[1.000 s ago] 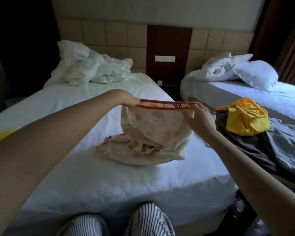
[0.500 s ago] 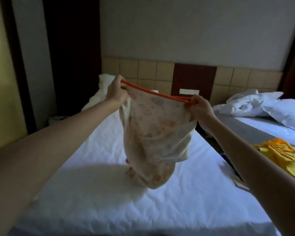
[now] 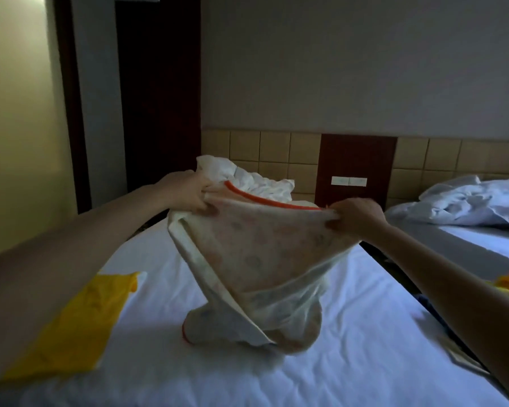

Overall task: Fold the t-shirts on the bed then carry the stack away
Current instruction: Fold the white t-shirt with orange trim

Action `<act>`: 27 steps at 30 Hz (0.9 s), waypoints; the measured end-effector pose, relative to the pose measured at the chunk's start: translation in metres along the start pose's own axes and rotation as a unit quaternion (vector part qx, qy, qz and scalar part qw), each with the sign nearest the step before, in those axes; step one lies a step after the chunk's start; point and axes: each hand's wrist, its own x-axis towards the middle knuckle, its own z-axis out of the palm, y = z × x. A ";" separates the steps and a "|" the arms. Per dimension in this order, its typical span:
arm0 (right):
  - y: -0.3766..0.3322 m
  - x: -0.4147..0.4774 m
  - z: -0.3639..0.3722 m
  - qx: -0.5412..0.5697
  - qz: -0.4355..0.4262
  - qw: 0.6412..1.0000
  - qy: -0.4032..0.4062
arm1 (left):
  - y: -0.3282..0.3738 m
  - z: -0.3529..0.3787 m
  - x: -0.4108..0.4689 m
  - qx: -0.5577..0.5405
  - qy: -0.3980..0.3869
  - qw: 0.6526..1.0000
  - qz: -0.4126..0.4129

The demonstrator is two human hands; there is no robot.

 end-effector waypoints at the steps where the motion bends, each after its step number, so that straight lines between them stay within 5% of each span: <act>1: 0.001 0.004 0.000 0.046 0.014 0.999 0.017 | -0.004 -0.001 0.001 0.010 -0.004 1.000 -0.007; 3: 0.006 0.012 -0.004 0.238 0.034 0.970 0.037 | -0.016 -0.007 0.003 -0.045 0.006 0.999 -0.024; 6: 0.003 0.013 -0.026 0.594 0.055 0.802 -0.011 | -0.025 -0.020 0.003 -0.185 0.029 0.978 -0.087; 8: -0.003 0.020 -0.043 0.663 0.050 0.747 -0.003 | -0.025 -0.030 0.010 -0.319 0.093 0.934 -0.127; 12: -0.018 0.039 -0.060 0.625 0.035 0.775 0.084 | -0.018 -0.051 0.021 -0.561 0.158 0.793 -0.177; 14: -0.020 0.043 -0.057 0.568 -0.011 0.818 0.095 | -0.016 -0.054 0.017 -0.508 0.149 0.840 -0.123; 16: -0.017 0.045 -0.052 0.327 -0.082 0.941 0.015 | -0.024 -0.050 0.010 -0.237 0.069 0.968 -0.053; 17: -0.014 0.045 -0.048 0.186 -0.106 0.976 -0.043 | -0.029 -0.046 0.007 -0.098 0.012 0.994 -0.040; 20: -0.007 0.039 -0.044 -0.015 -0.108 0.988 -0.114 | -0.043 -0.042 0.000 0.049 -0.055 0.994 -0.076; 24: 0.004 0.049 -0.032 0.172 -0.043 0.984 -0.017 | -0.055 -0.039 -0.001 -0.083 0.027 0.994 -0.069; 27: -0.002 0.043 -0.027 0.475 -0.016 0.879 -0.040 | -0.049 -0.028 -0.002 -0.287 0.024 0.955 -0.073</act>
